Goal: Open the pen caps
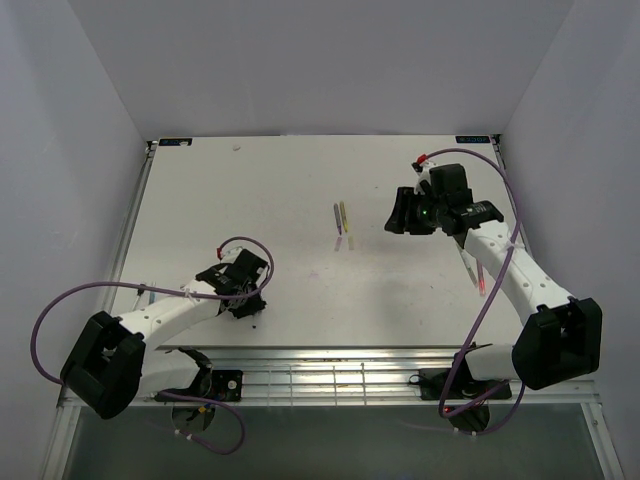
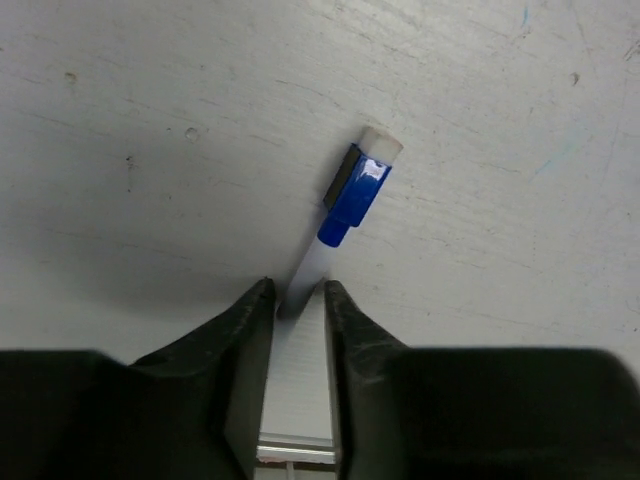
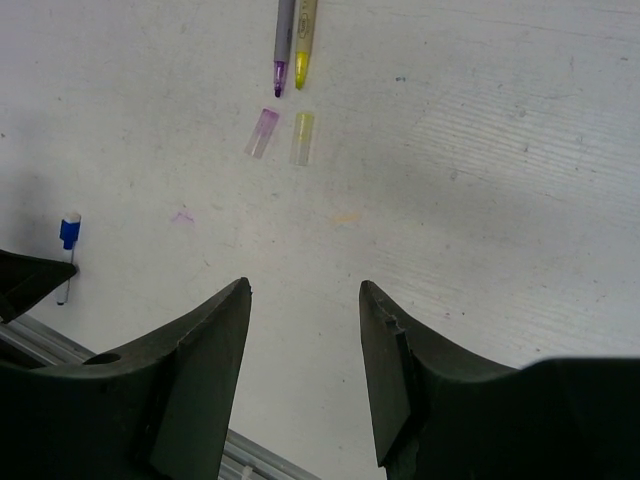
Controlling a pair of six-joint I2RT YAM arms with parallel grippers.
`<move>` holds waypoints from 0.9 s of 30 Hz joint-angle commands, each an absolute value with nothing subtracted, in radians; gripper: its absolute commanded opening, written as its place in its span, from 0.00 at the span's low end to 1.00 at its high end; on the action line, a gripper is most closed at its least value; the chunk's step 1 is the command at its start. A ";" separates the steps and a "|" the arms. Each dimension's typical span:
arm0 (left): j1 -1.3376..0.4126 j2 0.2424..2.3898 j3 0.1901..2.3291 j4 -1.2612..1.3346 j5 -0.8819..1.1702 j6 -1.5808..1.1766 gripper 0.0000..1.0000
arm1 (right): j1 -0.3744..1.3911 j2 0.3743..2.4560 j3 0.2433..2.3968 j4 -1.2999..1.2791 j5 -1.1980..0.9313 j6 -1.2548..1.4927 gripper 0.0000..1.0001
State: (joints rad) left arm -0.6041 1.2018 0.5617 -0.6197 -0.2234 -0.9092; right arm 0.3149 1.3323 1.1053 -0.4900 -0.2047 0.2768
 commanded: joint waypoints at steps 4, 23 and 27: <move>-0.620 1.193 0.505 -0.583 -0.178 -0.951 0.25 | 0.339 1.302 1.103 -0.453 -0.192 0.281 0.54; -0.776 1.052 0.618 -0.247 -0.002 -0.785 0.00 | 0.512 1.385 0.934 -0.065 -0.664 0.529 0.59; -0.787 1.055 0.609 -0.180 0.055 -0.813 0.00 | 0.581 1.387 0.879 0.047 -0.654 0.598 0.61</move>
State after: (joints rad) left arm -0.7788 1.0657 0.6212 -0.2775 -0.0166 -0.8093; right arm 0.5400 1.3911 0.8970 -0.1143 -0.5911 0.5213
